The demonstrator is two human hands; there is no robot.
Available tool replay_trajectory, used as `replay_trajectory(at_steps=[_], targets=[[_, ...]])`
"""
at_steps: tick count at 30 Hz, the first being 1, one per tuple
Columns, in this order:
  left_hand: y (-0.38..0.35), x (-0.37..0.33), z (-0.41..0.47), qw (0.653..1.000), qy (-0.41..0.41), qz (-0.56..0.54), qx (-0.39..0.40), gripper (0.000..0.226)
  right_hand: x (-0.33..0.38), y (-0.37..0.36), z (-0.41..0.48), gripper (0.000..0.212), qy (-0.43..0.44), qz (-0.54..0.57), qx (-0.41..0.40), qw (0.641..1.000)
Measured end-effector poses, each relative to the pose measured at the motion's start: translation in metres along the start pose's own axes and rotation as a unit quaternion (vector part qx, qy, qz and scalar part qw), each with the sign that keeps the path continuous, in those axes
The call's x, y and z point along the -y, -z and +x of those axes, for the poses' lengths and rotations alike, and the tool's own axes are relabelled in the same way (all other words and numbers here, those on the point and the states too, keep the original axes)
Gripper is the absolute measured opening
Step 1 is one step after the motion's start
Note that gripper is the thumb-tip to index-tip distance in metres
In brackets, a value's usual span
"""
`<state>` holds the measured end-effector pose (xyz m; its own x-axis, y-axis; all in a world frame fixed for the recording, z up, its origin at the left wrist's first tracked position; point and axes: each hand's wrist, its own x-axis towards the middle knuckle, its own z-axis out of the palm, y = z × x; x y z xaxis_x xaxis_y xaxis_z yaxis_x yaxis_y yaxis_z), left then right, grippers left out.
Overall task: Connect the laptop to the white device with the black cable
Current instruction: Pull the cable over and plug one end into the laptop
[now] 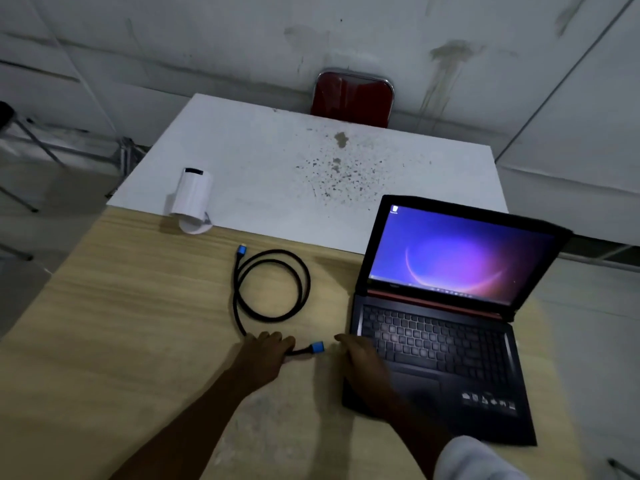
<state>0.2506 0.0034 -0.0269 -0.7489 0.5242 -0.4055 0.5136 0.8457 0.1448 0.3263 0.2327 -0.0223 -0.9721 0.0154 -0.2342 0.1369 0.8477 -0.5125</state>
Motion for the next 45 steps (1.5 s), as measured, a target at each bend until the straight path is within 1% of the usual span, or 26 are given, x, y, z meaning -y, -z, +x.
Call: replay_trajectory(at_steps=[3, 8, 16, 19, 23, 26, 28, 31, 33, 35, 36, 38, 39, 41, 45], targets=[[0.006, -0.007, -0.001, 1.000, 0.009, -0.021, -0.020, 0.018, -0.011, 0.003, -0.011, 0.034, -0.036, 0.023, -0.026, 0.999], [0.016, -0.019, 0.000, 0.998, 0.009, -0.054, -0.023, 0.021, -0.015, 0.001, -0.023, 0.035, -0.016, 0.048, 0.010, 0.999], [0.025, -0.027, -0.002, 0.997, 0.000, -0.077, -0.020, 0.021, 0.009, 0.007, -0.017, 0.039, -0.058, 0.193, 0.007, 0.979], [0.028, -0.027, -0.004, 0.995, -0.006, -0.096, -0.029, 0.019, 0.018, 0.011, -0.013, 0.029, -0.076, 0.250, -0.008, 0.965], [0.028, -0.026, -0.007, 0.992, -0.021, -0.124, -0.013, 0.017, 0.027, 0.014, -0.007, 0.014, -0.101, 0.315, -0.022, 0.943], [0.027, -0.021, -0.006, 0.987, -0.031, -0.157, -0.005, 0.021, 0.029, 0.014, -0.002, 0.011, -0.101, 0.330, -0.021, 0.938], [0.027, -0.014, -0.005, 0.985, -0.036, -0.165, -0.014, 0.027, 0.028, 0.014, 0.001, 0.011, -0.107, 0.336, -0.033, 0.935], [0.028, 0.005, 0.001, 0.990, -0.023, -0.113, -0.080, 0.035, 0.025, 0.011, 0.006, 0.013, -0.129, 0.319, -0.051, 0.938], [0.033, 0.018, 0.009, 0.990, 0.034, -0.073, -0.112, 0.041, 0.022, 0.008, 0.009, 0.017, -0.135, 0.286, -0.051, 0.947], [0.036, 0.030, 0.016, 0.990, 0.089, -0.048, -0.094, 0.053, 0.021, 0.005, 0.012, 0.027, -0.141, 0.279, -0.042, 0.949], [0.035, 0.034, 0.018, 0.992, 0.093, -0.032, -0.074, 0.060, 0.020, 0.005, 0.013, 0.032, -0.144, 0.283, -0.040, 0.947], [0.030, 0.043, 0.022, 0.997, 0.068, 0.006, -0.032, 0.069, 0.021, 0.002, 0.015, 0.038, -0.146, 0.291, -0.039, 0.945], [0.027, 0.045, 0.023, 0.998, 0.051, 0.028, -0.010, 0.071, 0.022, 0.001, 0.016, 0.039, -0.146, 0.292, -0.040, 0.944], [0.020, 0.045, 0.026, 0.997, 0.036, 0.070, 0.016, 0.067, 0.024, -0.002, 0.018, 0.039, -0.144, 0.292, -0.033, 0.945], [0.014, 0.038, 0.028, 0.993, 0.061, 0.104, -0.008, 0.053, 0.024, -0.005, 0.022, 0.033, -0.136, 0.282, -0.001, 0.950]])
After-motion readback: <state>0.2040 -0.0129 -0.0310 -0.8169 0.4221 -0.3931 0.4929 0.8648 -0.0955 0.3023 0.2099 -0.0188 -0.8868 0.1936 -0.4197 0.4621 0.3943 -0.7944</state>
